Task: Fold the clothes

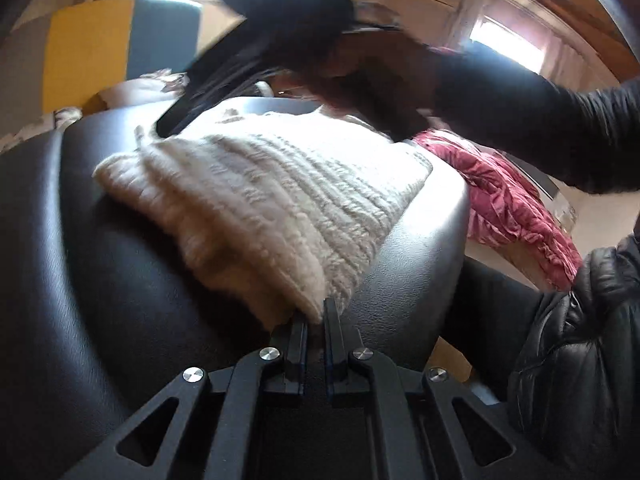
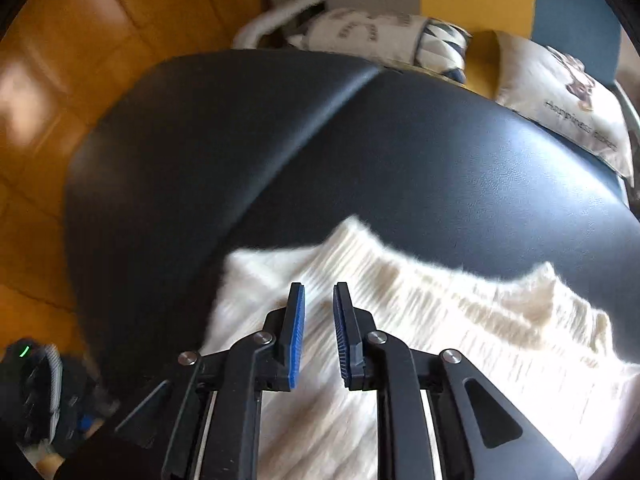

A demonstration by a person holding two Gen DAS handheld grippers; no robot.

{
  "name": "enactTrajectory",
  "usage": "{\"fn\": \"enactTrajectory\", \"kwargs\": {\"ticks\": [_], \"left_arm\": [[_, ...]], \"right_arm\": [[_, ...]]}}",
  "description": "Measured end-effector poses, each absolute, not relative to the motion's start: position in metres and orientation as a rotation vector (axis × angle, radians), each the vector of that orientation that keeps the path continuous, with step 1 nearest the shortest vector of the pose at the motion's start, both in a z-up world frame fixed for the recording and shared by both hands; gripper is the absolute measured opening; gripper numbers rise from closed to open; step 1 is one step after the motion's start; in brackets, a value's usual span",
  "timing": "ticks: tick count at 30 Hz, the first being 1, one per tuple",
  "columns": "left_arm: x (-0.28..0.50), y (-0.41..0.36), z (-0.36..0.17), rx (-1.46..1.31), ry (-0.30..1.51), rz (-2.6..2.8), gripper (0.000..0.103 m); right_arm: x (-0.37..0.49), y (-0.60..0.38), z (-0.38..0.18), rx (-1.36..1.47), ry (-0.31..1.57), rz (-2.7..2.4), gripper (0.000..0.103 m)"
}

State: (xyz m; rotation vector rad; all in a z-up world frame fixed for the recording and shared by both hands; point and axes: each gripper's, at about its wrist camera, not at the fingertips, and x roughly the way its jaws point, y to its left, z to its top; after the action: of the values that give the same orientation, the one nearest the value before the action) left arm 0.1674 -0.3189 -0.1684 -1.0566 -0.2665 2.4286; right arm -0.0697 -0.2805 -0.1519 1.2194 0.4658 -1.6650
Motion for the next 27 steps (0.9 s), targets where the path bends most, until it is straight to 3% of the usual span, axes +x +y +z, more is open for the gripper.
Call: {"fn": "enactTrajectory", "kwargs": {"ticks": [9,18,19,23,27], "left_arm": [[0.177,-0.339,-0.168,-1.095,-0.45,2.458,0.007],[0.164,-0.337,-0.139,-0.951,-0.622,2.561,0.008],[0.156,-0.331,-0.136,-0.945,-0.617,2.559,0.013],[0.118,-0.306,-0.162,-1.192,-0.489,2.515,0.013],[0.127,-0.305,-0.17,-1.216,-0.452,2.528,0.011]], "right_arm": [[0.01,-0.211,-0.16,1.203,0.557,-1.405,0.021],[0.017,-0.197,-0.182,1.249,0.488,-1.371,0.022],[0.019,-0.198,-0.182,1.24,0.507,-1.363,0.022],[0.015,-0.195,-0.179,1.257,0.491,-1.348,0.022],[-0.001,-0.179,-0.168,1.266,0.433,-1.401,0.024]]}}
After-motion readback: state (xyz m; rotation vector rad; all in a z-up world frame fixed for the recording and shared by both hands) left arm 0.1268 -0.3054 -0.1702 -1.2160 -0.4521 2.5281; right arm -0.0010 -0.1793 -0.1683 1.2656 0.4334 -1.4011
